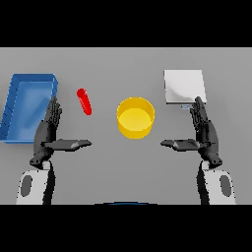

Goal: Pick up the red beaker and tilt it to pour out 1 green nut into yellow bowl. Pick up the yellow bowl and place it on the metallic measuring scale.

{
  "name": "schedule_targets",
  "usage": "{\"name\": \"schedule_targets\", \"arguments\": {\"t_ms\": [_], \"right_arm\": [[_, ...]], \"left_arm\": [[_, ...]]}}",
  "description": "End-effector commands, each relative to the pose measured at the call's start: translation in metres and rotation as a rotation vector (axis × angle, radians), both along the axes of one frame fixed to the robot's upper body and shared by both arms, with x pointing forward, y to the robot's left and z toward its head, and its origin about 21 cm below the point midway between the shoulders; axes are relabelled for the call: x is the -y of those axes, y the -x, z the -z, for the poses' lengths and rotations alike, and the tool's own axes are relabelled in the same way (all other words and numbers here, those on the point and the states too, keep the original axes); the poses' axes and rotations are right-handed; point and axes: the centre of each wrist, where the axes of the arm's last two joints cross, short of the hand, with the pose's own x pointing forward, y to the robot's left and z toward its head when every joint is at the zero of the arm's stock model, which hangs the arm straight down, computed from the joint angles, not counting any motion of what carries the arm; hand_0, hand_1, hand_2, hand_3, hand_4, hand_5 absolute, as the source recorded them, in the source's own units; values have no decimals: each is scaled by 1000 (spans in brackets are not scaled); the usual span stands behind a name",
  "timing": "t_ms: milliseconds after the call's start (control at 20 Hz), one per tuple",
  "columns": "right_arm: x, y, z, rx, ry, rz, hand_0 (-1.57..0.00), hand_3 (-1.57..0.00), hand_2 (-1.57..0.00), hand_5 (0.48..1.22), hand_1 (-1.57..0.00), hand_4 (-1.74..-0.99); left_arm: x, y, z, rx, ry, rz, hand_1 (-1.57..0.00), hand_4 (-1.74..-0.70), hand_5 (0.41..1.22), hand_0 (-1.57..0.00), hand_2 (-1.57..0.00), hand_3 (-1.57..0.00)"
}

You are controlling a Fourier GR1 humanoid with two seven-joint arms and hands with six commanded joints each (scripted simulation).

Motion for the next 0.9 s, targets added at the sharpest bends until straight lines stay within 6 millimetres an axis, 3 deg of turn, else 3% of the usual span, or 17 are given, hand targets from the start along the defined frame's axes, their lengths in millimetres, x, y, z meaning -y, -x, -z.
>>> {"name": "schedule_targets", "arguments": {"t_ms": [0,250,350,450,650,850], "right_arm": [[0,0,0,0,0,1,1,1,1,572,1,-1177],[0,-1,-1,1,-3,0,1,1,1,572,1,-1177],[6,7,-5,52,179,-19,1,1,1,573,1,-1178],[4,11,-9,81,233,-44,1,1,1,579,1,-1190],[7,12,-11,71,231,-61,1,1,1,585,1,-1206],[7,16,-10,89,187,-87,1,1,1,611,1,-1272]], "left_arm": [[1,0,0,0,1,0,1,-1202,677,1,1,1],[5,5,3,0,7,0,1,-1202,677,1,1,1],[4,17,-7,49,-97,58,1,-1203,677,1,1,1],[9,22,-12,43,-135,80,1,-1201,674,1,1,1],[9,21,-17,34,-159,80,1,-1184,660,1,1,1],[13,17,-14,-2,-165,89,1,-1178,655,1,1,1]]}}
